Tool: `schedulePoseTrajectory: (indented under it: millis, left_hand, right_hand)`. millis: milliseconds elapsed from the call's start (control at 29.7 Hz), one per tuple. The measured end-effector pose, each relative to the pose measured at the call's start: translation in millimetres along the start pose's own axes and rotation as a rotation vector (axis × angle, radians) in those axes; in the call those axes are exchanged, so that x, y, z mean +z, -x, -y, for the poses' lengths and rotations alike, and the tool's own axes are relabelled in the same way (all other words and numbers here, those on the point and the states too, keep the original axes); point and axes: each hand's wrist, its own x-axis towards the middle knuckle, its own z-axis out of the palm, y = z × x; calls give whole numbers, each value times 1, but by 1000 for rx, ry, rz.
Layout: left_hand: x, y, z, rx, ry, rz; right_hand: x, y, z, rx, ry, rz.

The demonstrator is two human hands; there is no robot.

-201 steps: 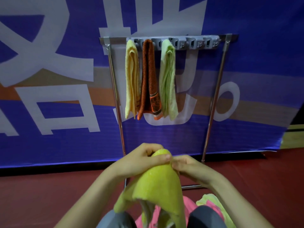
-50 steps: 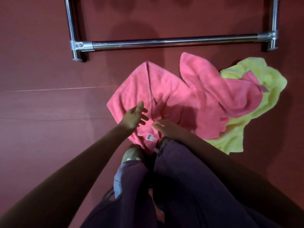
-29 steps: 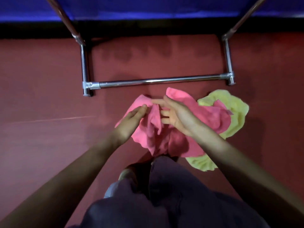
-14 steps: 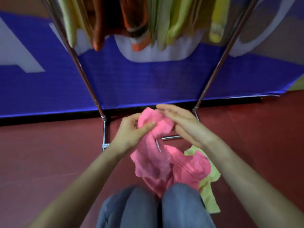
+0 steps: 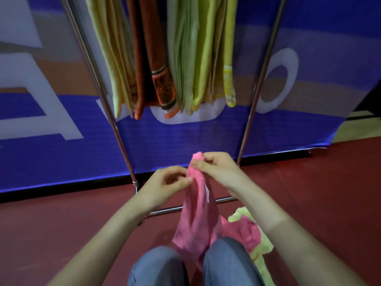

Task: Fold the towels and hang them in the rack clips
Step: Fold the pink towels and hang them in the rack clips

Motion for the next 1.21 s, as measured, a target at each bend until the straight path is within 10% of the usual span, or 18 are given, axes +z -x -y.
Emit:
schedulePoseTrajectory:
  millis: [471,1212]
  left_hand:
    - [-3,30,-61,133,47,-1]
    - [-77,58,-112,292,-75,-450]
  right_hand:
    - [4,40,56,-71,445,338]
    - [-48,64,-10,54,445,175]
